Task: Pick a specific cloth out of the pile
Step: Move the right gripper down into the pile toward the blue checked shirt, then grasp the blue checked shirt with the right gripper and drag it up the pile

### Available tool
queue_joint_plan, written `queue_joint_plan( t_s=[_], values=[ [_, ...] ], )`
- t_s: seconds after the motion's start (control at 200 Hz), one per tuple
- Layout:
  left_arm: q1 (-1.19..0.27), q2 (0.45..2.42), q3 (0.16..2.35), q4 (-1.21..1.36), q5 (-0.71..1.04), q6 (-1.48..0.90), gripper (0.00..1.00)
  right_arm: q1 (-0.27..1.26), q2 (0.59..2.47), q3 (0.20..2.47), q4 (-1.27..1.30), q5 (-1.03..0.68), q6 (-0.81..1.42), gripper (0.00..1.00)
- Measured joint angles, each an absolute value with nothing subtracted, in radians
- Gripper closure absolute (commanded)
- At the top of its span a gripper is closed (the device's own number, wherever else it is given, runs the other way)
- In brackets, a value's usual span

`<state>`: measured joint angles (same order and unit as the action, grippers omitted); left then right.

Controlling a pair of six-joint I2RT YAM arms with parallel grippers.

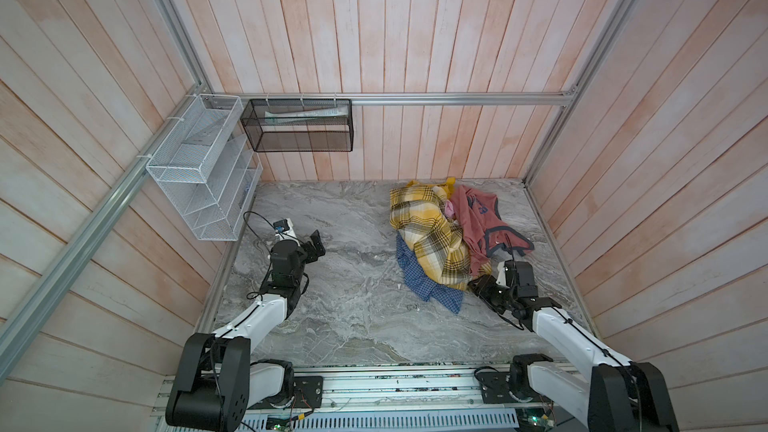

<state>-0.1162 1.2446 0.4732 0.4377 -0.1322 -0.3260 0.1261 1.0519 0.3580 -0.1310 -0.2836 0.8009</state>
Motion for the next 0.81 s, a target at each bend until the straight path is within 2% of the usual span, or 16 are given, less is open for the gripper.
queue_joint_plan(
  t_s=[0.26, 0.585, 0.7, 0.805],
  values=[
    [-0.128, 1.244, 0.473, 0.433, -0.139, -0.326, 0.0, 0.29, 1.032, 0.36, -0.19, -0.25, 0.874, 0.51],
    [-0.13, 1.244, 0.473, 0.432, -0.144, -0.326, 0.0, 0.371, 1.07, 0.358, -0.194, -0.227, 0.944, 0.52],
    [-0.131, 1.244, 0.473, 0.432, -0.151, -0.326, 0.0, 0.391, 1.136, 0.379, -0.139, -0.224, 0.968, 0.55],
    [-0.131, 1.244, 0.473, 0.43, -0.159, -0.326, 0.0, 0.418, 1.205, 0.41, -0.1, -0.218, 0.981, 0.64]
  ],
)
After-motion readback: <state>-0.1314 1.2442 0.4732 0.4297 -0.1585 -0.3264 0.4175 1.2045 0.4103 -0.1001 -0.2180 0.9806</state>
